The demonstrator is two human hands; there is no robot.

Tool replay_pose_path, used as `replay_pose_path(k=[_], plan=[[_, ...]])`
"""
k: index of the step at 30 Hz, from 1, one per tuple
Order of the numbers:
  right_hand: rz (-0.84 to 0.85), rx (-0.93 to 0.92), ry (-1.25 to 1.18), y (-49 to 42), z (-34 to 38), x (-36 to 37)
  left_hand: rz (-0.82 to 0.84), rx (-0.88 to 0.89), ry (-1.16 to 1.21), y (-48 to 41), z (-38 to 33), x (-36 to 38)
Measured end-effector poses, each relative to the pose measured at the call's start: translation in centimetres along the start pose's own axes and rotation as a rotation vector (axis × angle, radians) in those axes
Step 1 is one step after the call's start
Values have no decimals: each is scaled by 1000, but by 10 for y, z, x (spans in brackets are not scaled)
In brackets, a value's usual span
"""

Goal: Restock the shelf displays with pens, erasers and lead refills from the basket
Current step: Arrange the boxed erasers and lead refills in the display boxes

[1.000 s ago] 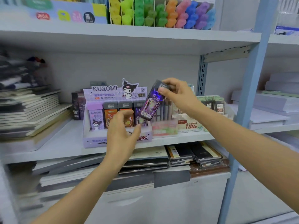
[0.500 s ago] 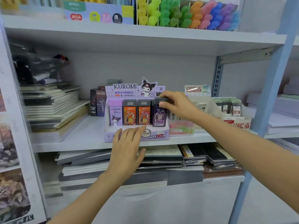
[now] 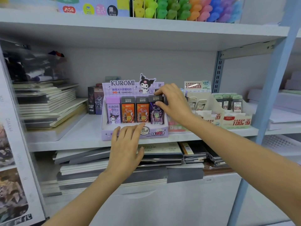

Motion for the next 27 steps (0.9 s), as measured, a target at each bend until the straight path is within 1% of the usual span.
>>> replay_pose_path(k=[3,5,7,10,12,15,17,20,22,24,25,27], plan=[[-46,116,-123,2,-12,-7,7,-5,-7,0,0,0],[-34,127,-169,3,-12,-9,7,-3,-9,1,0,0],[5,120,-191,-1,-11,-10,6,-5,-12,0,0,1],[115,152,-131,-5,-18,-14,4,-6,-21,0,-1,0],[141,116,-49,-3,-19,-18,1,1,-20,1,-1,0],[80,-4,8,1,-2,-16,-9,2,-30,0,-2,0],[64,-48,60,1,8,-10,-9,-1,-38,0,-2,1],[94,-43,199,0,6,-9,-8,3,-39,0,-2,1],[146,-12,221,-1,2,-9,6,14,-30,0,-2,1],[176,-40,241,1,9,-10,9,29,-3,1,-2,0],[150,-69,237,3,16,-13,-10,28,18,2,-2,-2],[14,-131,124,15,37,-23,-111,1,77,13,-4,-8]])
Point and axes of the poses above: each hand's wrist, its own y-axis away from the middle knuckle, its own x-axis out of the palm, z = x × y, the point moved 8 cm from there along -y, towards the middle knuckle, and after that the axes turned 13 degrees about -x, right-handed, at the moved point
